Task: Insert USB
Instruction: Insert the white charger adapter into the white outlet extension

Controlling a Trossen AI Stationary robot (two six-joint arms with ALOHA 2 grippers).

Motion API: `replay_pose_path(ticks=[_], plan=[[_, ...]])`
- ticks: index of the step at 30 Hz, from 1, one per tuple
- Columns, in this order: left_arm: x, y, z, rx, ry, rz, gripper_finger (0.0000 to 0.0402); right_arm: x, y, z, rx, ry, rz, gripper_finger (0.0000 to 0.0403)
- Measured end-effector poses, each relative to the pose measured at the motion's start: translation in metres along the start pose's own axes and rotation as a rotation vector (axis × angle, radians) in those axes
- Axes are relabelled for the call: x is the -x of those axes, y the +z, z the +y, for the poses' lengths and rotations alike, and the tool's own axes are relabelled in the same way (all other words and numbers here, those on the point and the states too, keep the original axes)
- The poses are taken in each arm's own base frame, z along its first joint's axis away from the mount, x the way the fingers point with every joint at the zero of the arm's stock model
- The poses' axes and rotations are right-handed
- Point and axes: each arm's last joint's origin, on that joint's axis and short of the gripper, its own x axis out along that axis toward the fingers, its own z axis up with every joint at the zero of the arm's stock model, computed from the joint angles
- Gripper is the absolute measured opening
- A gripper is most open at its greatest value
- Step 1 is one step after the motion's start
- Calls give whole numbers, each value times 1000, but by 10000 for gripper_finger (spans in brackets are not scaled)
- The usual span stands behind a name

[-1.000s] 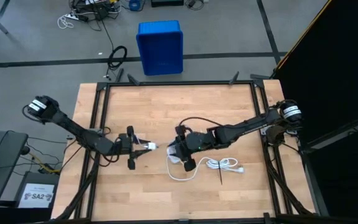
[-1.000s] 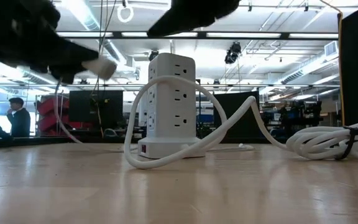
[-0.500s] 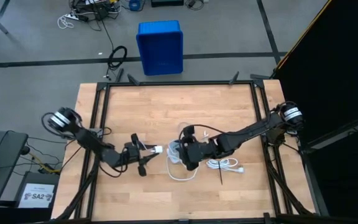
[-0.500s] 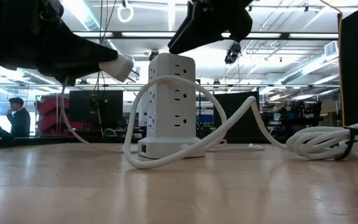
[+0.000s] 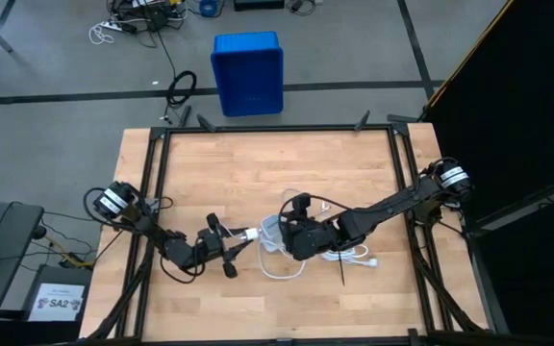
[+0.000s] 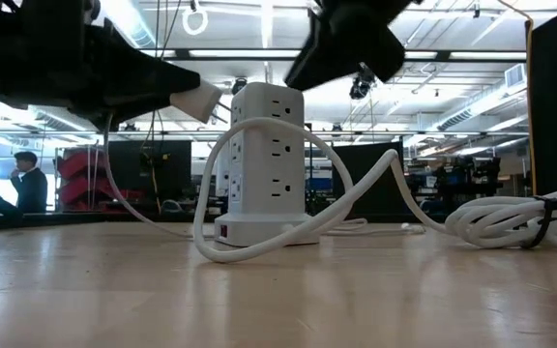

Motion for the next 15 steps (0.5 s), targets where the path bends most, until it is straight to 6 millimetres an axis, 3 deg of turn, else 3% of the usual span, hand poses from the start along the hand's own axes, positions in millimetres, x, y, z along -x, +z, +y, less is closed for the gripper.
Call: replay_pose_path(ticks=[8, 15], plan=[[1, 1, -1, 0, 13, 1, 127, -10, -17, 1, -146, 185, 105, 6], [-2, 4, -5, -2, 18, -9, 127, -22, -27, 11, -212, 273, 34, 7]])
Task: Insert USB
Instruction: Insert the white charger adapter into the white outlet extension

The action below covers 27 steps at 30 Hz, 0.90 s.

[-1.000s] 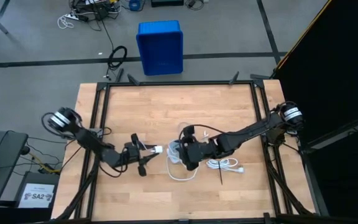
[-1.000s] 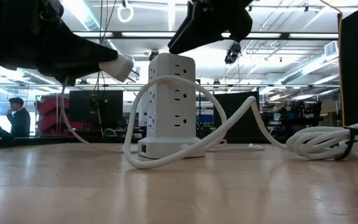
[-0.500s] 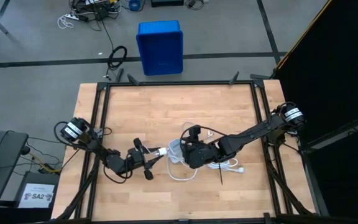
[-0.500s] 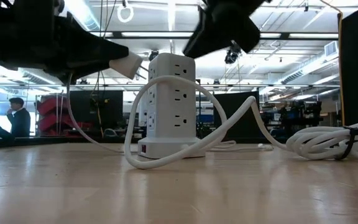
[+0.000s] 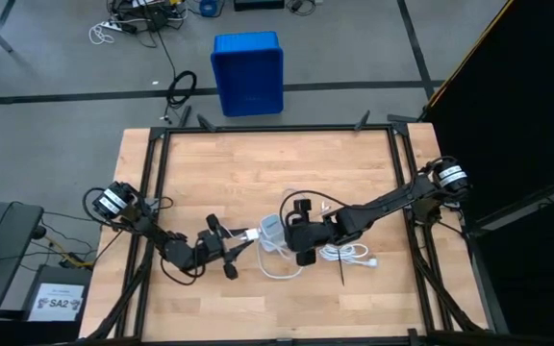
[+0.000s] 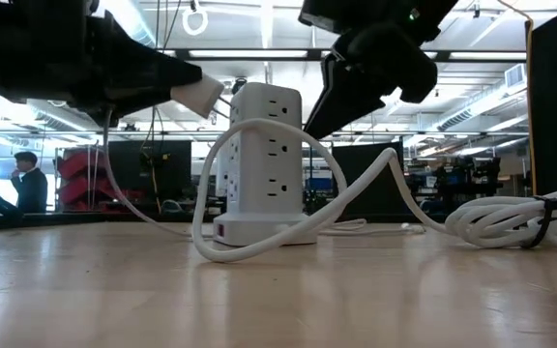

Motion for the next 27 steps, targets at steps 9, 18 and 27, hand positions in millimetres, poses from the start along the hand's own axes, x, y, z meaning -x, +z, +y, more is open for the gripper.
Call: replay_pose_path(ticks=[9, 18, 27], plan=[[-5, 3, -1, -34, 50, -6, 127, -5, -5, 1, -32, 31, -33, 1], [7, -1, 1, -82, 108, 21, 127, -6, -4, 0, -42, 35, -34, 1], [10, 0, 0, -80, 124, 24, 127, -9, -4, -6, -60, 23, -32, 2]])
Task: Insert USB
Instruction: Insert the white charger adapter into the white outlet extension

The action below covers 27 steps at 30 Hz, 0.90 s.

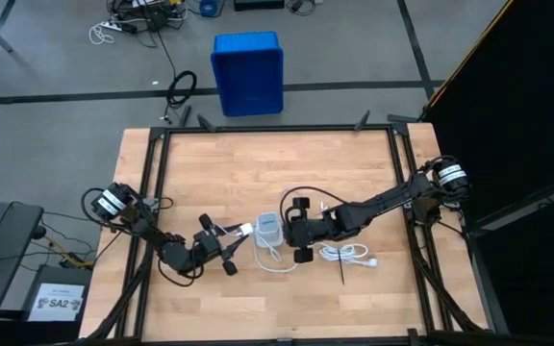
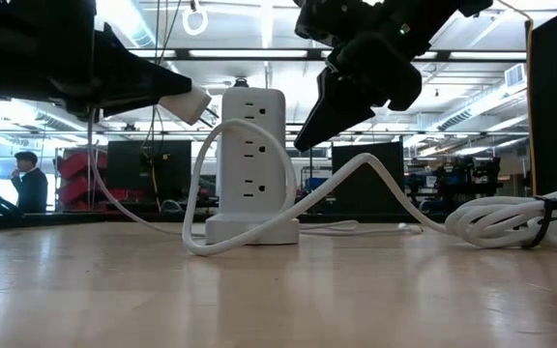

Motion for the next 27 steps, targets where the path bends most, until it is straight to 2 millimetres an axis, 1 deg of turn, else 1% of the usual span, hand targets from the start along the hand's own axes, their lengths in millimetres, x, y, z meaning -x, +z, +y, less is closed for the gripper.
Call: replay_pose_path(ticks=[6, 17, 24, 27], plan=[[-3, 0, 1, 0, 4, -1, 127, -2, 3, -2, -17, 56, -23, 1], [-11, -1, 5, 0, 13, -4, 127, -5, 5, -10, -3, 69, -48, 3], [-13, 0, 5, -28, 7, -7, 127, -6, 3, -13, 9, 60, -24, 2], [-10, 4, 5, -41, 3, -12, 127, -5, 1, -14, 18, 56, 2, 2]])
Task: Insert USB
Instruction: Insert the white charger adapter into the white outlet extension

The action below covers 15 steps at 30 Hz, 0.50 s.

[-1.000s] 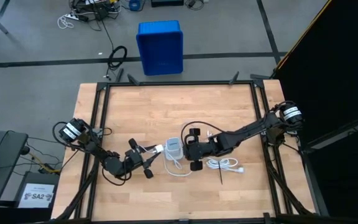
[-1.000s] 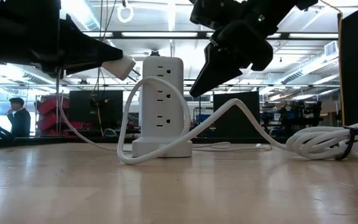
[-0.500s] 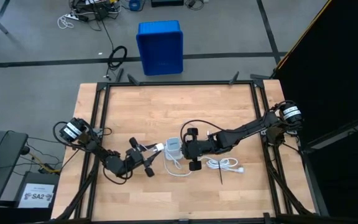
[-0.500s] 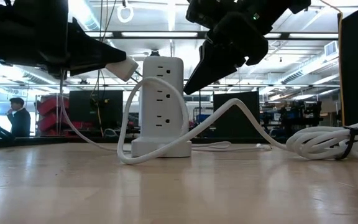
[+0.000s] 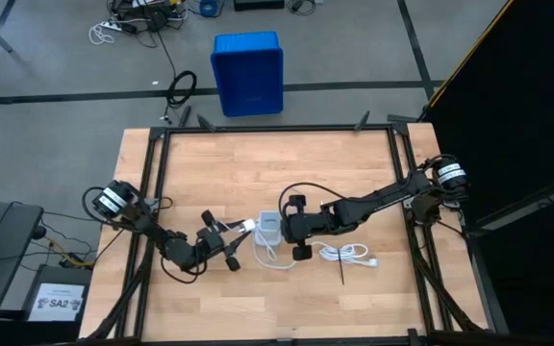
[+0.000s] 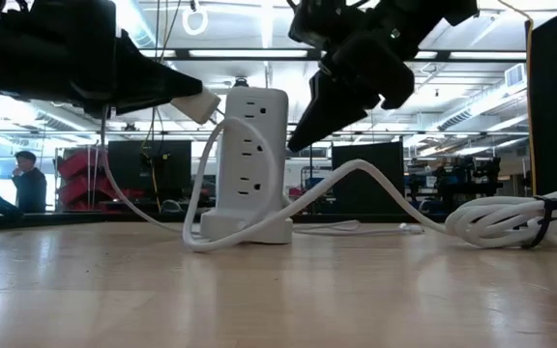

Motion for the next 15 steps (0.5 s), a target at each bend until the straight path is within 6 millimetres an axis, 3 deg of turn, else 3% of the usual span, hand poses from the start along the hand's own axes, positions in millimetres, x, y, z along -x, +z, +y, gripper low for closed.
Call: replay_pose_path(ticks=[8, 15], plan=[[20, 21, 13, -1, -43, -33, 127, 23, 4, 1, -9, -24, -12, 4], [27, 38, 32, -1, -137, -104, 127, 40, 24, 2, -9, -51, -195, 3]])
